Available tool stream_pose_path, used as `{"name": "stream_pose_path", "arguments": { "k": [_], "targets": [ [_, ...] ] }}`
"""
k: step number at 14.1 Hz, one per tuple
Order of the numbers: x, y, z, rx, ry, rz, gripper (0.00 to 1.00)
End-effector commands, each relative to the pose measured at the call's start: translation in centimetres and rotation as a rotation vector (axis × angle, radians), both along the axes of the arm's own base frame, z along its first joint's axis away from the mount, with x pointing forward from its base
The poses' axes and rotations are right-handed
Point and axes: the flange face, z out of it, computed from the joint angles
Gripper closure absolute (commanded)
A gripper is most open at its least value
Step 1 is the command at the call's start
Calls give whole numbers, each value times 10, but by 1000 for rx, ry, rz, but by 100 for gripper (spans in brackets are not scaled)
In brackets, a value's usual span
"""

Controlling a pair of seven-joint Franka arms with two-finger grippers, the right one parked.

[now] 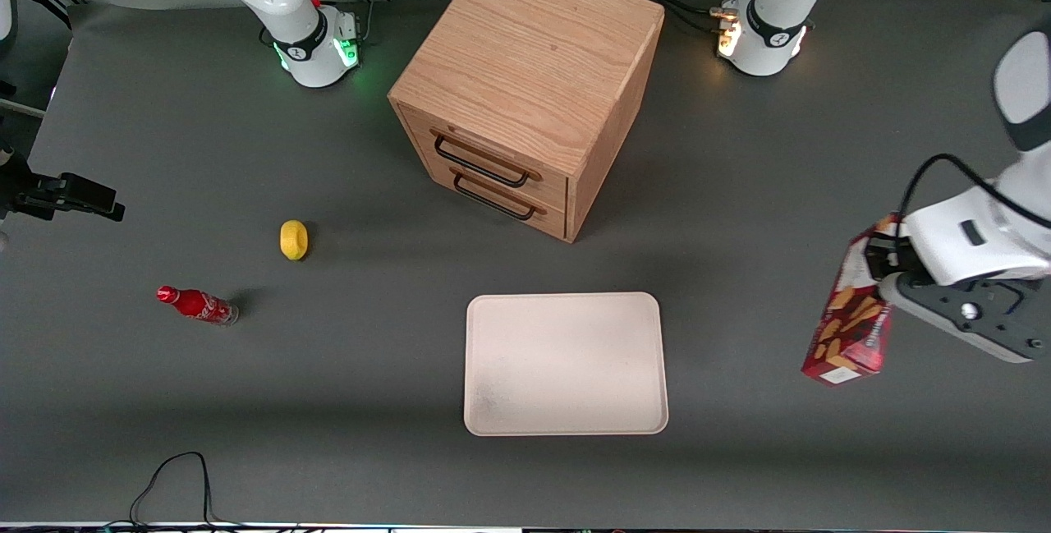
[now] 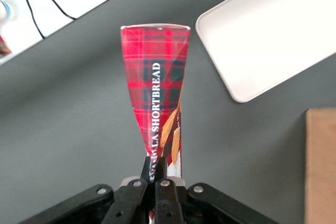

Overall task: Place red cookie box on tray
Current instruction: 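Lift the box upright with the left gripper, then carry the upright box over the tray's corner with the left gripper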

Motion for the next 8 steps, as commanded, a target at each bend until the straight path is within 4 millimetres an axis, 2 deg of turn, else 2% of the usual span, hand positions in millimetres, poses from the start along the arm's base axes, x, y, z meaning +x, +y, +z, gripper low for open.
{"name": "stream_pose_path", "arguments": {
  "k": [1, 4, 5, 6, 8],
  "targets": [
    [-20, -70, 3, -15, 9, 184, 100],
    [-41, -142, -5, -31, 23, 447, 100],
    [-45, -158, -10, -31, 32, 508, 100],
    [-48, -166, -13, -32, 37, 547, 100],
    [-45, -177, -33, -28, 59, 581, 100]
  ]
}}
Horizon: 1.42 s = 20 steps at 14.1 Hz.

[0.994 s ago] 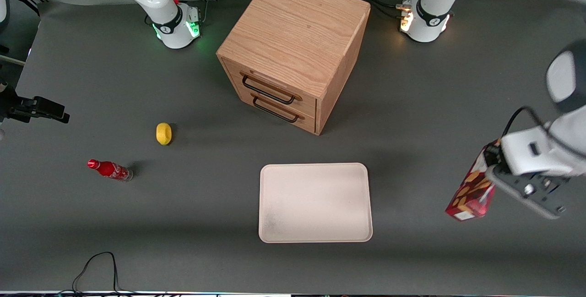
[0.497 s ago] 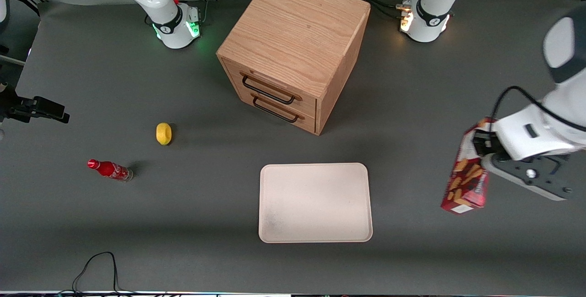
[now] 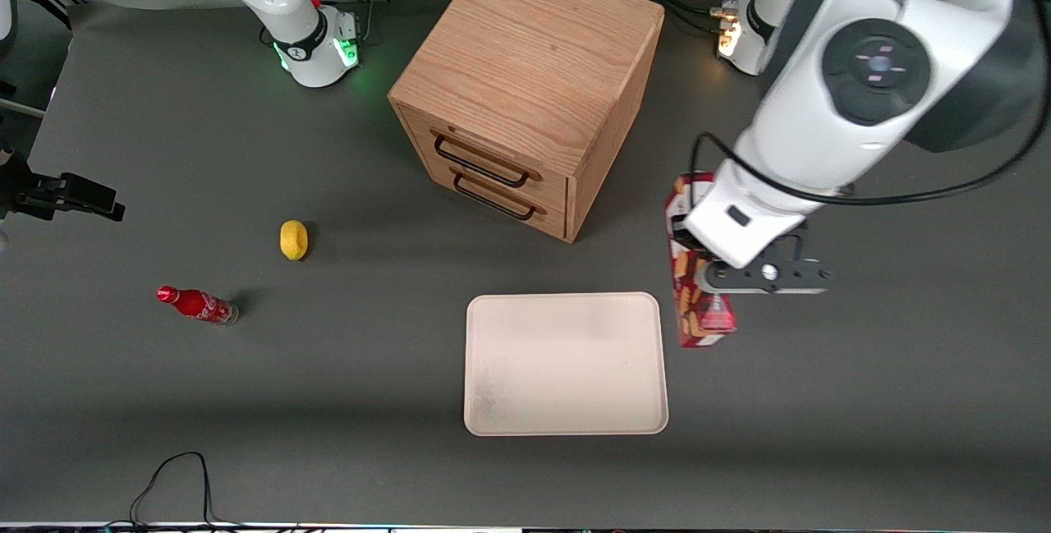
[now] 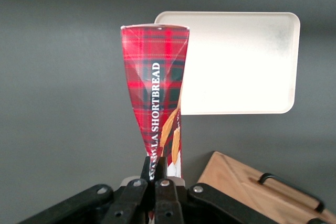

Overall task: Place red cookie box on tray
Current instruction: 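Carry the upright box over the tray's corner with the left gripper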

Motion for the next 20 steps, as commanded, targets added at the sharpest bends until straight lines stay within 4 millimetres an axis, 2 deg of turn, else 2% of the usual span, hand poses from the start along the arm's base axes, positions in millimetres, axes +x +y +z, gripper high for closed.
{"name": "stream_pose_path", "arguments": {
  "k": [1, 3, 5, 7, 10, 12, 16, 20],
  "targets": [
    [12, -3, -28, -1, 20, 73, 100],
    [28, -8, -70, -12, 48, 67, 100],
    [45, -16, -124, -12, 65, 67, 100],
    [59, -19, -170, -23, 59, 22, 100],
    [62, -21, -224, -27, 42, -7, 100],
    [68, -25, -253, -35, 2, -6, 100],
    [73, -23, -289, -20, -4, 2, 100],
    [78, -23, -300, -14, -47, -8, 100]
  ]
}}
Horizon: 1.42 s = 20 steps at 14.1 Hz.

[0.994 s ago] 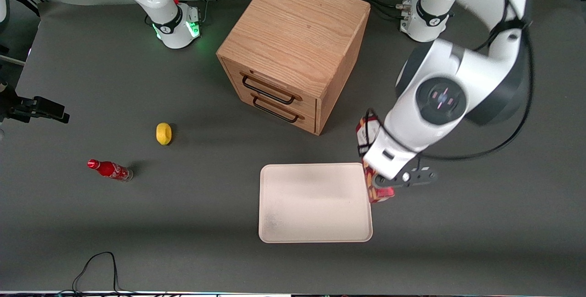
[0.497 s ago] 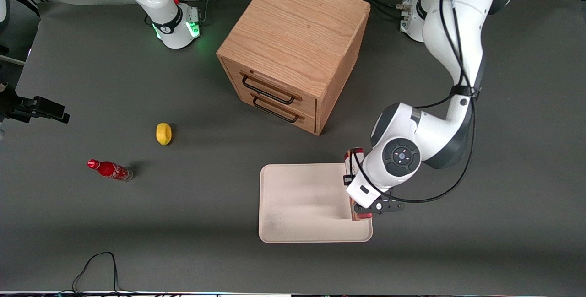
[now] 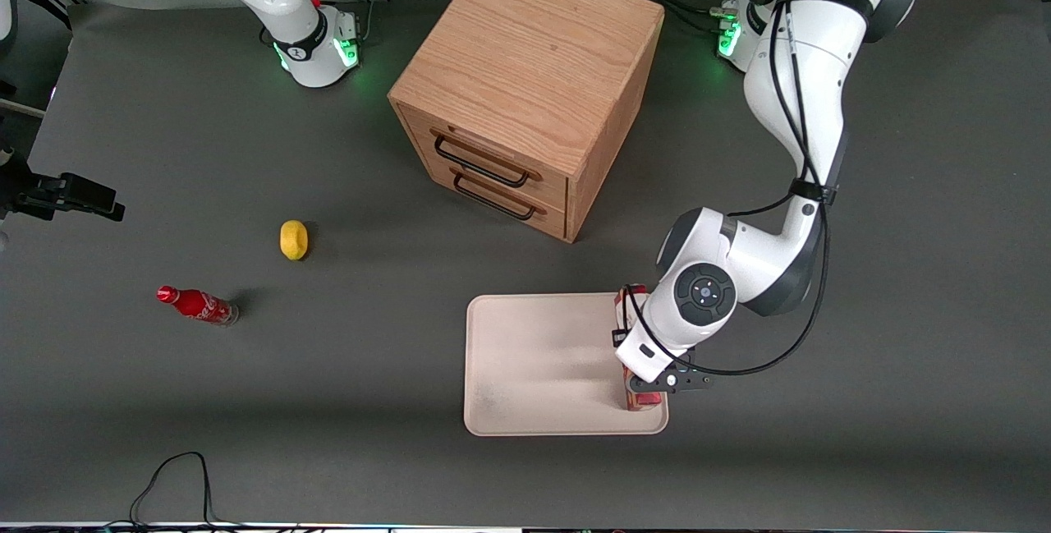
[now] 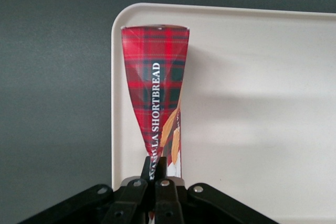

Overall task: Place red cookie box on tray
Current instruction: 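Lower the box onto the tray and open the left gripper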

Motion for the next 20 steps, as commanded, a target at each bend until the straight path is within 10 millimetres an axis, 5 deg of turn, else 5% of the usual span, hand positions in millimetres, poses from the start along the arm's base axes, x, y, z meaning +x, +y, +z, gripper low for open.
{"name": "stream_pose_path", "arguments": {
  "k": [1, 3, 4, 5, 6, 10, 12, 14, 20],
  "targets": [
    [1, 0, 3, 11, -21, -13, 100],
    [2, 2, -1, 18, -22, -17, 100],
    [3, 4, -2, 31, -27, -36, 63],
    [3, 5, -2, 48, -37, -43, 15],
    [2, 1, 0, 53, -43, -32, 0],
    [2, 1, 25, 56, -58, -15, 0],
    [-1, 5, 55, 70, -48, -11, 0],
    [-9, 6, 95, 86, -28, -3, 0],
    [-63, 31, 257, 102, 1, 32, 0]
  ]
}}
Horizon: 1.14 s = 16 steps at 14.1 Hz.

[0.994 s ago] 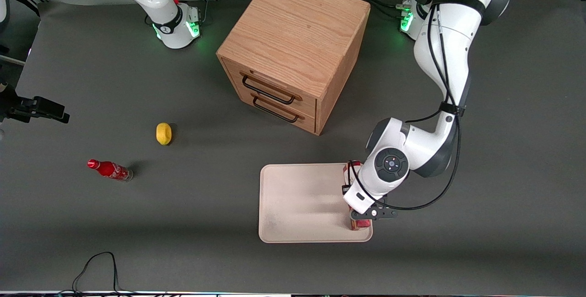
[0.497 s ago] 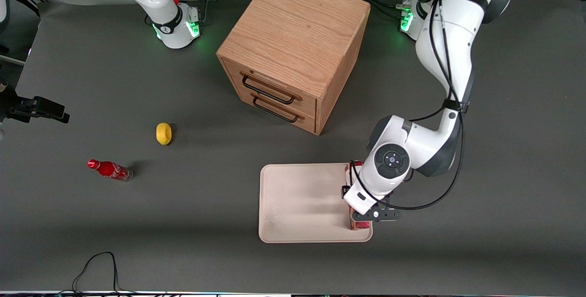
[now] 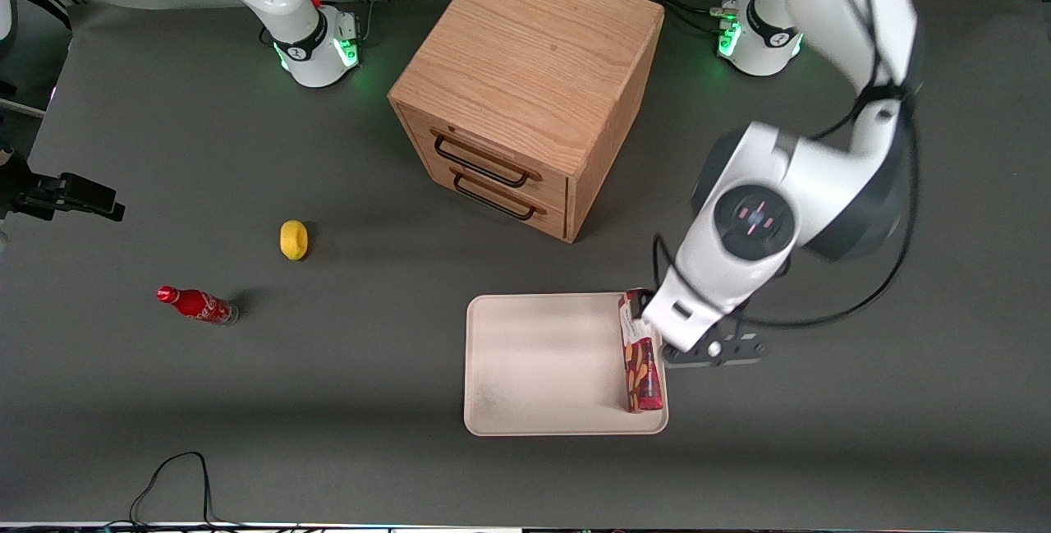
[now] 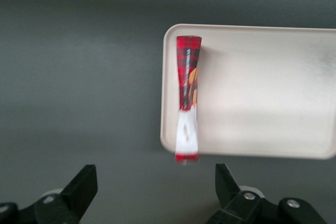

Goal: Place red cookie box on tray

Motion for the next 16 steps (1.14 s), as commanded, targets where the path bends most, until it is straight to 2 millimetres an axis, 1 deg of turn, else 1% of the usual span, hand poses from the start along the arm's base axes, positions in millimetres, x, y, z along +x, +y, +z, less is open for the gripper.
{"name": "stream_pose_path", "arguments": {
  "k": [1, 3, 4, 5, 6, 7, 8, 9, 10, 12, 13, 15, 16],
  "targets": [
    [-31, 12, 56, 2, 11, 63, 0],
    [-44, 26, 84, 10, 20, 106, 0],
    [-51, 38, 92, 25, 42, 112, 0],
    [-48, 67, 97, 27, 62, 149, 0],
    [-49, 85, 102, 29, 72, 146, 0],
    [-54, 98, 100, 41, 94, 107, 0],
    [-59, 115, 99, 45, 101, 82, 0],
    [-62, 138, 97, 45, 107, 79, 0],
    [-68, 152, 99, 41, 98, 58, 0],
    [-78, 189, 99, 39, 101, 22, 0],
    [-82, 203, 100, 25, 101, 1, 0],
    [-92, 239, 100, 17, 90, -19, 0],
    [-97, 252, 99, 17, 81, -26, 0]
  ]
}}
